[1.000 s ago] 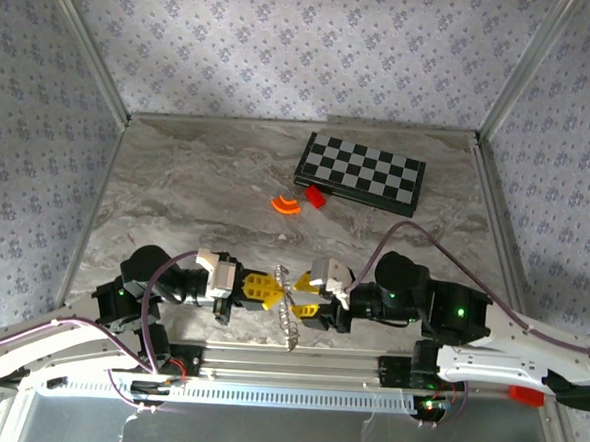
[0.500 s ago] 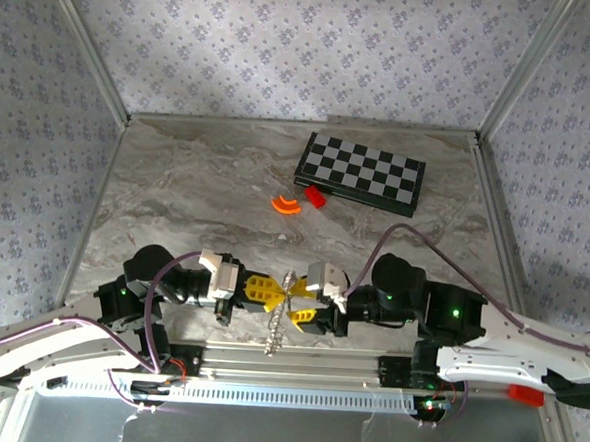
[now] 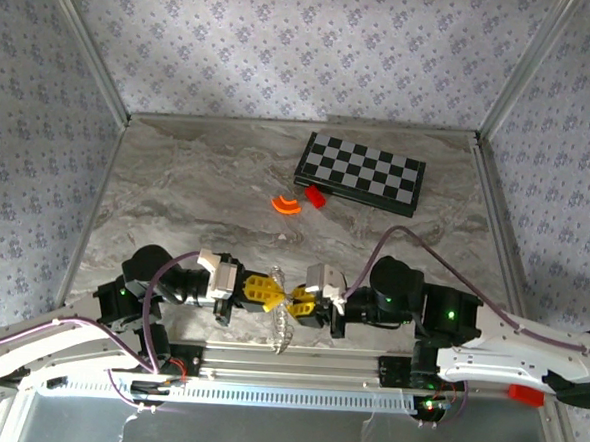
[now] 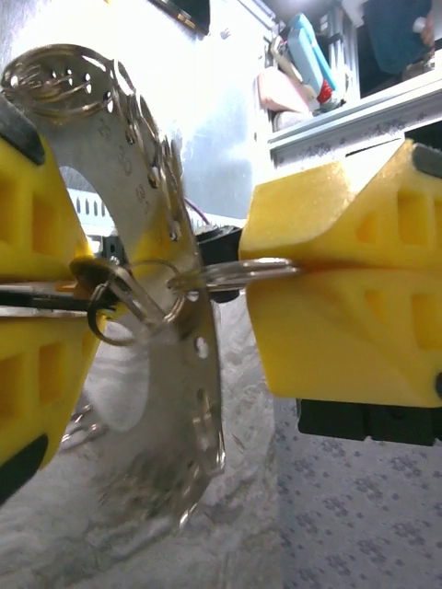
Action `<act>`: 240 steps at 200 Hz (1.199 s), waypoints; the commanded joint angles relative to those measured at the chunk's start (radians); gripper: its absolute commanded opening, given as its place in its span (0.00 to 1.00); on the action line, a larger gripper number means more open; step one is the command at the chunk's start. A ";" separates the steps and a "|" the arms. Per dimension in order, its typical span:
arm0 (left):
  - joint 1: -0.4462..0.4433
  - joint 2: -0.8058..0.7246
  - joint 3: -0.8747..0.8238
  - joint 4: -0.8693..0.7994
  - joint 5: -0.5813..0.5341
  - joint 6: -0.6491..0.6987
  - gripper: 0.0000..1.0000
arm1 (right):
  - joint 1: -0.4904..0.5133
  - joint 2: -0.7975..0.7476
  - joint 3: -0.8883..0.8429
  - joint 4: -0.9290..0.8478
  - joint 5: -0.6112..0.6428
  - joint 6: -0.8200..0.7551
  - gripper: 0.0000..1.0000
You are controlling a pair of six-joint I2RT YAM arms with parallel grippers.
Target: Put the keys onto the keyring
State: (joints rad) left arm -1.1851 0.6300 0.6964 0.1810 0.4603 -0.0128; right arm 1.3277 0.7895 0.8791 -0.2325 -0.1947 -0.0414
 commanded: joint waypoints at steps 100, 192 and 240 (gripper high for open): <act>0.001 0.001 0.027 -0.003 -0.030 0.022 0.00 | 0.048 0.004 0.045 -0.075 0.130 -0.029 0.00; 0.001 -0.001 0.115 -0.297 -0.140 0.173 0.00 | 0.059 -0.007 0.062 -0.131 0.186 -0.037 0.00; 0.001 0.015 0.162 -0.434 -0.170 0.219 0.00 | 0.061 -0.003 0.086 -0.169 0.202 -0.048 0.00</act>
State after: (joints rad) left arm -1.1854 0.6456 0.7979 -0.1707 0.3271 0.1581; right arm 1.3800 0.7986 0.9203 -0.3748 -0.0147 -0.0711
